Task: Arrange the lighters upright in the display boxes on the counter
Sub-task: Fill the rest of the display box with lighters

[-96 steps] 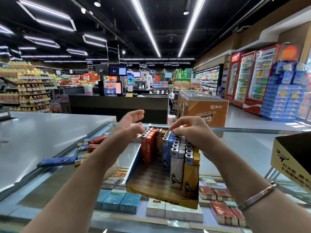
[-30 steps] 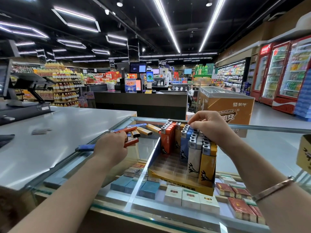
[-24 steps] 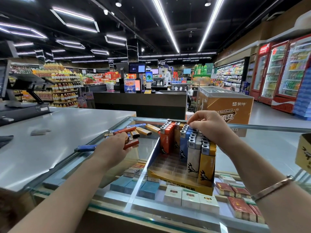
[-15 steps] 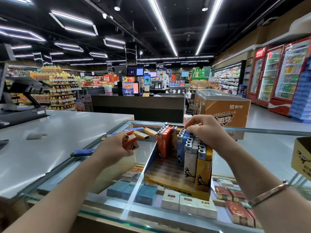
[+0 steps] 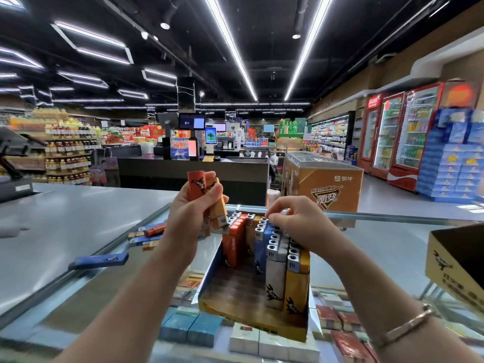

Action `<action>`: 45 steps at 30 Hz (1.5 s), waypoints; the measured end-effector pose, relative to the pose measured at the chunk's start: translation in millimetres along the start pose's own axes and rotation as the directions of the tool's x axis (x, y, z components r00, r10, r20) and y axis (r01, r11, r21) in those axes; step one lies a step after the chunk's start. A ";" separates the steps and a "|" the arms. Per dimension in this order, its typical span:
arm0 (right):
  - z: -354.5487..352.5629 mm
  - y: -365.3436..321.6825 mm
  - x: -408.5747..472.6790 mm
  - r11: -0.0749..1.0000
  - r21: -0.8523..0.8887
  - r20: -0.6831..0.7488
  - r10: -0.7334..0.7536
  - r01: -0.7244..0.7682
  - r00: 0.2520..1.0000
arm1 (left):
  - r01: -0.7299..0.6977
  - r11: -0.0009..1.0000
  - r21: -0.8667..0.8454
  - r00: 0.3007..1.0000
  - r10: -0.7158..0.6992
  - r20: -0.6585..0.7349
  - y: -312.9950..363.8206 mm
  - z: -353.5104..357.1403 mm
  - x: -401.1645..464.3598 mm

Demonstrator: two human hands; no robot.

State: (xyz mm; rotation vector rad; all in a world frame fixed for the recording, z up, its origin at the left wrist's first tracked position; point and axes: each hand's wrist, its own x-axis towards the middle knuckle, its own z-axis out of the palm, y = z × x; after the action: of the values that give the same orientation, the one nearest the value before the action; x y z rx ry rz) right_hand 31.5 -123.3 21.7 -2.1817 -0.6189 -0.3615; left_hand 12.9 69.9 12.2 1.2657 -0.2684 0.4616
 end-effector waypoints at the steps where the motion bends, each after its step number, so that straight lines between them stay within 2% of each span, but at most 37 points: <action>1: -0.8 -1.1 -0.6 0.999 -0.042 -0.025 -0.022 0.021 0.999 | 0.001 1.000 0.012 1.000 -0.001 0.002 -2.4 2.5 -0.7; 3: -3.2 -5.8 -1.9 0.987 -0.136 -0.099 -0.102 0.088 0.990 | -0.007 0.999 0.048 1.000 0.008 -0.004 -6.2 3.0 -2.4; 6: -5.3 -17.7 -5.7 0.964 -0.142 -0.158 -0.247 0.225 0.956 | -0.017 0.999 0.050 1.000 0.018 -0.019 -6.6 -0.2 -5.8; 9: -1.1 -31.0 -10.5 0.955 -0.069 -0.066 -0.293 0.289 0.954 | -0.023 0.999 0.034 0.999 0.024 -0.036 -7.7 -0.8 -7.3; 12: 6.4 -35.7 -14.0 0.955 -0.082 0.050 -0.282 0.286 0.958 | -0.027 0.999 0.039 1.000 0.028 -0.013 -8.1 0.6 -8.0; 14: 8.6 -35.7 -14.1 0.956 -0.066 0.059 -0.282 0.286 0.957 | -0.041 0.998 0.056 0.999 0.040 0.018 -8.6 0.8 -8.0; 19: 1.9 -34.3 -11.6 0.956 0.075 -0.118 -0.272 0.282 0.955 | -0.107 0.992 0.069 0.994 0.105 0.027 -8.8 -1.3 -5.7; 23: -6.2 -26.9 -6.8 0.942 0.221 -0.283 -0.187 0.254 0.941 | -0.176 0.938 0.300 0.981 0.192 -0.026 -14.2 -8.1 -2.9; 26: -9.2 -20.6 -4.0 0.940 0.243 -0.328 -0.152 0.239 0.932 | -0.082 0.915 0.396 0.996 0.093 -0.008 -20.2 -16.6 0.2; 30: -5.9 -17.7 -1.8 0.965 0.124 -0.351 -0.174 0.230 0.920 | 0.123 0.920 0.373 0.990 -0.137 0.013 -27.1 -18.4 4.2; 33: -0.9 -21.3 -0.1 0.971 0.024 -0.321 -0.216 0.236 0.922 | 0.196 0.894 0.404 0.971 -0.235 0.049 -30.5 -17.2 5.7; 42: -1.3 -30.2 17.0 0.967 -0.089 -0.176 -0.249 0.237 0.952 | 0.283 0.869 0.405 0.939 -0.336 0.066 -30.7 -14.9 6.4; 45: 1.8 -29.0 20.8 0.964 -0.156 -0.037 -0.224 0.216 0.974 | 0.293 0.881 0.370 0.930 -0.352 0.102 -31.0 -16.2 7.0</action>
State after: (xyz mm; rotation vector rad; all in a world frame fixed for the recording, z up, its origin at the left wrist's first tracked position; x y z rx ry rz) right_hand 33.3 -99.7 48.5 -2.2431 -0.8302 -0.6016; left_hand 32.8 79.7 -15.7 1.6686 -0.1101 0.1130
